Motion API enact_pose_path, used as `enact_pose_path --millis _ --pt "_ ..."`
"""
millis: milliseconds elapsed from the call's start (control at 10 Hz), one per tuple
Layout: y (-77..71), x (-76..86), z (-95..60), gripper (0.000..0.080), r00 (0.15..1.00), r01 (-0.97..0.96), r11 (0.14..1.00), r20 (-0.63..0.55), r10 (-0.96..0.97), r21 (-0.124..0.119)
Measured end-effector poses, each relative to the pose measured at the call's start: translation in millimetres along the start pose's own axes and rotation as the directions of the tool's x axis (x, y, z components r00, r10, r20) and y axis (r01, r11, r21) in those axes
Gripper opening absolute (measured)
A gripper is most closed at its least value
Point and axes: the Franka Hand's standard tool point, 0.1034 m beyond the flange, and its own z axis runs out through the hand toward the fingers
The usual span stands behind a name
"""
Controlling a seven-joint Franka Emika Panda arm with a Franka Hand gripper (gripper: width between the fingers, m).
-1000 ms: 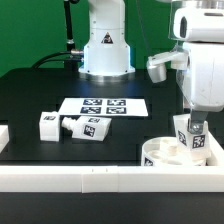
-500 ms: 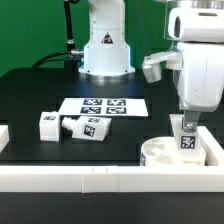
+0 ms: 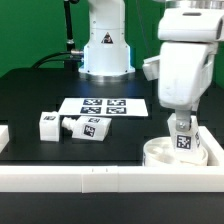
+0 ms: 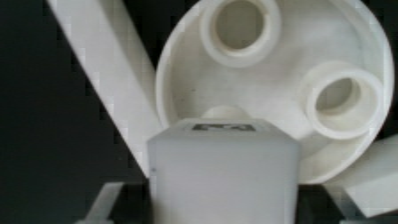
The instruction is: Assemble stool
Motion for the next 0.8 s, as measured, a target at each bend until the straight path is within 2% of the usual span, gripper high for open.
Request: enact_pose_path --millis 200,400,700,800 --pt "-7.0 5.0 -0.1 0.0340 0.946 -0.325 0.946 -0.014 0.325 -0.004" --pt "-12.3 12.6 -0.7 0.0340 0.797 -0.604 0.797 -0.027 0.604 0.007" --pt "-14.9 16.3 -0.8 0.0340 0.600 -0.799 0.601 -0.031 0.799 0.018" --pt "-15.5 16.7 -0.6 0.0340 0.499 -0.866 0.500 -0.026 0.866 0.029"
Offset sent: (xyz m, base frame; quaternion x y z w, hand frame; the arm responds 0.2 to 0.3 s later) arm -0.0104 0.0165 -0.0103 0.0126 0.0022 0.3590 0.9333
